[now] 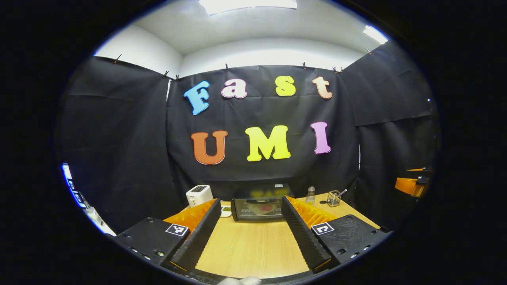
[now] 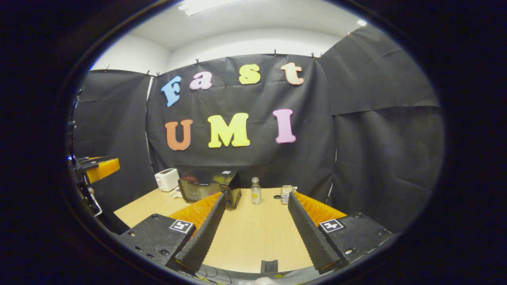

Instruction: Open the electric oven with the left hand, put the food in, and close the electric oven.

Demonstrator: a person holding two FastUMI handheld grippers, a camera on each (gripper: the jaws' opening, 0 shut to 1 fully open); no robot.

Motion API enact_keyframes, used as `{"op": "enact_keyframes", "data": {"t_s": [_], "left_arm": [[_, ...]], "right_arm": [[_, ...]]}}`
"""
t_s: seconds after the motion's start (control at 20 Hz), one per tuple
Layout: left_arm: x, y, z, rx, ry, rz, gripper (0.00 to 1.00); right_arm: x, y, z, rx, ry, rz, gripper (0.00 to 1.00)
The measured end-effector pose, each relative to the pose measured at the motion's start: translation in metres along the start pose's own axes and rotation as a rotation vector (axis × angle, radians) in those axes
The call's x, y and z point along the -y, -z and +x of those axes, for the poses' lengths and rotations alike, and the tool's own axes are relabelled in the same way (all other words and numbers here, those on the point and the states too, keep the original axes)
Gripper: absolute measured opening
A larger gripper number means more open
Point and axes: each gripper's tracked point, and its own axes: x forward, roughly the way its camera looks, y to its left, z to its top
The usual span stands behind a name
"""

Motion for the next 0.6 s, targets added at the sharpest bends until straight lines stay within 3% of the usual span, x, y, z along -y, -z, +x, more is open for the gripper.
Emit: {"op": "enact_keyframes", "data": {"t_s": [0.05,0.1,0.2,0.25,0.3,0.35,0.5,0.55,0.6], "left_arm": [[0.0,0.003,-0.003,-0.015,-0.001,-0.002,0.97],[-0.001,0.006,-0.006,-0.024,0.0,0.007,0.97],[-0.002,0.009,-0.008,-0.029,-0.004,0.031,1.0],[0.001,0.013,-0.009,-0.039,-0.001,0.031,0.97],[0.005,0.016,-0.008,-0.049,0.007,0.023,0.97],[0.008,0.018,-0.007,-0.056,0.018,0.019,0.97],[0.005,0.015,0.0,-0.052,0.023,0.017,0.97],[0.009,0.015,0.002,-0.052,0.035,0.004,0.97],[0.009,0.015,0.004,-0.055,0.04,-0.002,0.97]], "right_arm": [[0.003,0.001,0.001,0.001,0.009,-0.002,0.96],[0.005,0.003,0.0,-0.004,0.016,-0.004,1.0],[0.007,0.001,-0.001,-0.002,0.025,-0.003,1.0],[0.006,0.002,-0.003,-0.009,0.029,0.001,1.0],[0.007,0.002,-0.002,-0.015,0.037,0.004,0.96],[0.007,0.001,-0.002,-0.016,0.039,0.006,1.0],[0.004,0.0,0.0,-0.024,0.05,-0.022,0.96],[0.002,-0.002,0.001,-0.02,0.051,-0.029,1.0],[0.0,-0.003,0.002,-0.021,0.053,-0.032,0.96]]}}
